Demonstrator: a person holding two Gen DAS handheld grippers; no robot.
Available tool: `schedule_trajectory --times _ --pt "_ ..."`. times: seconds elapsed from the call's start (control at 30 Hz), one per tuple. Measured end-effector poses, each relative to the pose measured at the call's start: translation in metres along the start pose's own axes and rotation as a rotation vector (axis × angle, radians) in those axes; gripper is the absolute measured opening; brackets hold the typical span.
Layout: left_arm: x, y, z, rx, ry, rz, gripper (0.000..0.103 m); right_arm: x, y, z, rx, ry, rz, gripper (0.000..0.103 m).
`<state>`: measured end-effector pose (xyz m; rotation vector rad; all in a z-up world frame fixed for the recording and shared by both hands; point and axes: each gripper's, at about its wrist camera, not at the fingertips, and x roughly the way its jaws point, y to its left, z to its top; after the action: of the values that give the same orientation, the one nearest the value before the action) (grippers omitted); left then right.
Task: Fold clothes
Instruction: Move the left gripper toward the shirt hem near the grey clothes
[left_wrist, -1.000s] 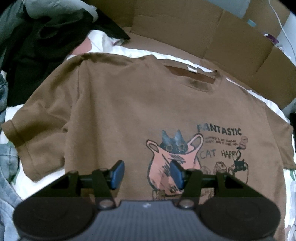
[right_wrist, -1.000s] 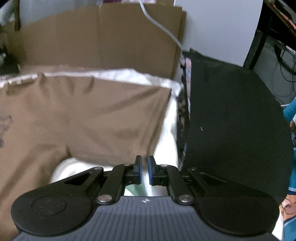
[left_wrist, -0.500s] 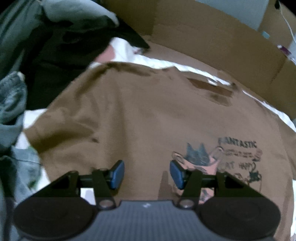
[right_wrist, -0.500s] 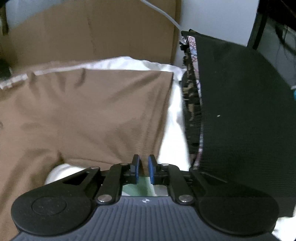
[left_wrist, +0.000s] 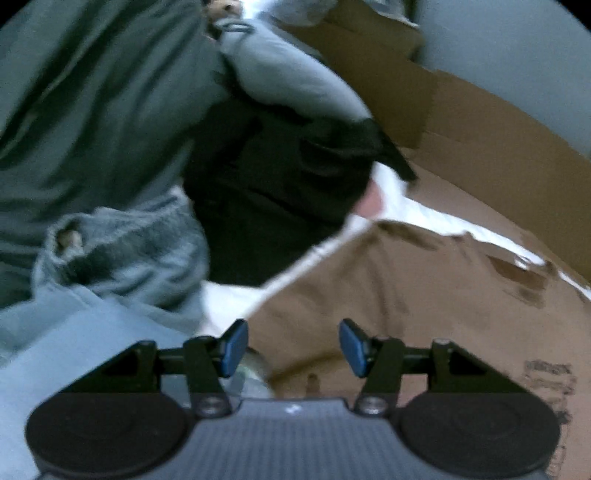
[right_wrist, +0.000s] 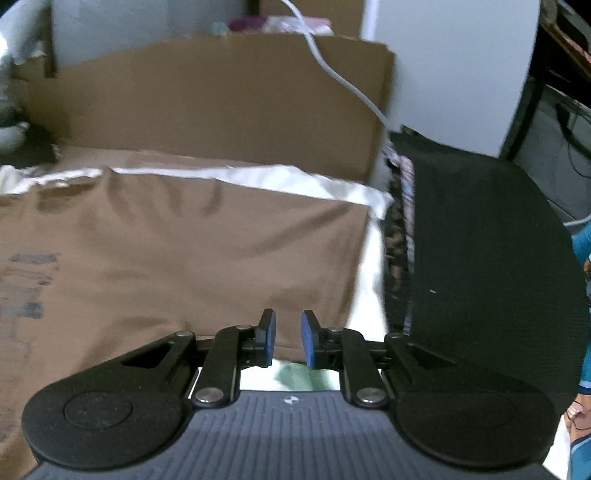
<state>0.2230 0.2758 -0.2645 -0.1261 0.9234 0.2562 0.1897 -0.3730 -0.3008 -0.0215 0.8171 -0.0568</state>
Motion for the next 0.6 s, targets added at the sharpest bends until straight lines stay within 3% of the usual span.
schedule_trajectory --times 0.3,0.43,0.6 --pt "0.042 0.014 0.029 0.068 0.108 0.040 0.057 -0.011 0.048 -0.003 -0.127 -0.005 0.107 0.024" --pt "0.062 0.015 0.028 0.074 0.142 0.088 0.035 -0.010 0.059 -0.005 -0.172 -0.002 0.122 0.024" --pt "0.084 0.018 0.020 0.072 0.205 0.131 0.032 -0.008 0.062 -0.009 -0.186 0.011 0.132 0.024"
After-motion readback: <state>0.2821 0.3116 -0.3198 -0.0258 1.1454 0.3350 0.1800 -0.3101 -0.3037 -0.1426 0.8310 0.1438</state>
